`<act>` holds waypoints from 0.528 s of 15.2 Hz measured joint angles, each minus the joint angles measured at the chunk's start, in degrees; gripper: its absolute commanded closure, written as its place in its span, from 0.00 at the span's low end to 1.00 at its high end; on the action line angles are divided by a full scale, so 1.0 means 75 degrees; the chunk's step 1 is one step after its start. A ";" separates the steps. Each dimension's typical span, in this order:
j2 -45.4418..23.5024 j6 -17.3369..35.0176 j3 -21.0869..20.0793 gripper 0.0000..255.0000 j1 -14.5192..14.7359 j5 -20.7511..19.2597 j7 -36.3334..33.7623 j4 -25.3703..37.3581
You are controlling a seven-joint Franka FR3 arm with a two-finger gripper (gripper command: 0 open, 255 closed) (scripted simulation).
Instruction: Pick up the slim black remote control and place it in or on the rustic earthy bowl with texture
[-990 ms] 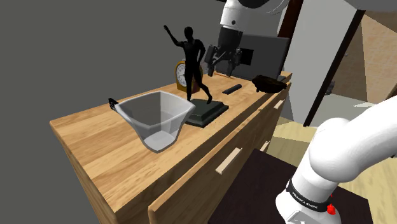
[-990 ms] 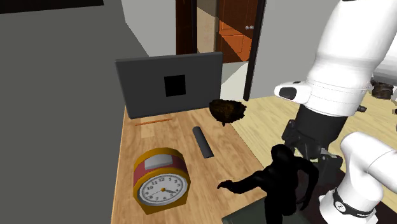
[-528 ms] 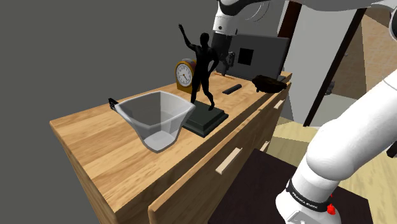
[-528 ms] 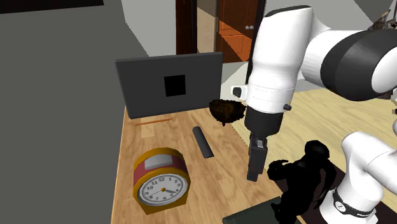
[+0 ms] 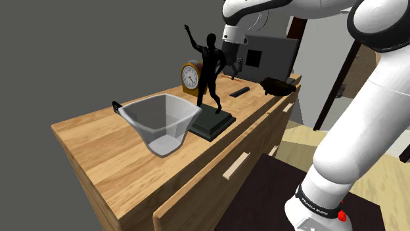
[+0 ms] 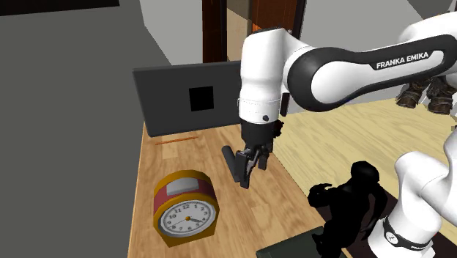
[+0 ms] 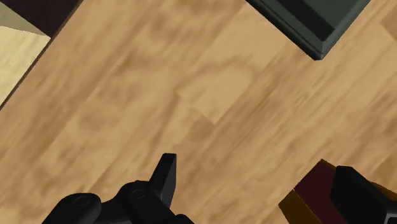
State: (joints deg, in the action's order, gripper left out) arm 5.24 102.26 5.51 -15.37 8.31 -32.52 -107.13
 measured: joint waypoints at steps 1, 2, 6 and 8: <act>-0.0135 -0.0048 0.0075 0.00 -0.0076 0.0037 -0.0147 0.0125; -0.0319 -0.0040 0.0161 0.00 -0.0161 0.0081 -0.0263 0.0245; -0.1018 -0.0096 0.0489 0.00 -0.0484 0.0273 -0.0774 0.0755; -0.1365 -0.0158 0.0657 0.00 -0.0658 0.0387 -0.1018 0.1039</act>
State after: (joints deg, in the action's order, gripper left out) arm -5.00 101.07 10.44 -20.31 11.22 -40.15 -99.34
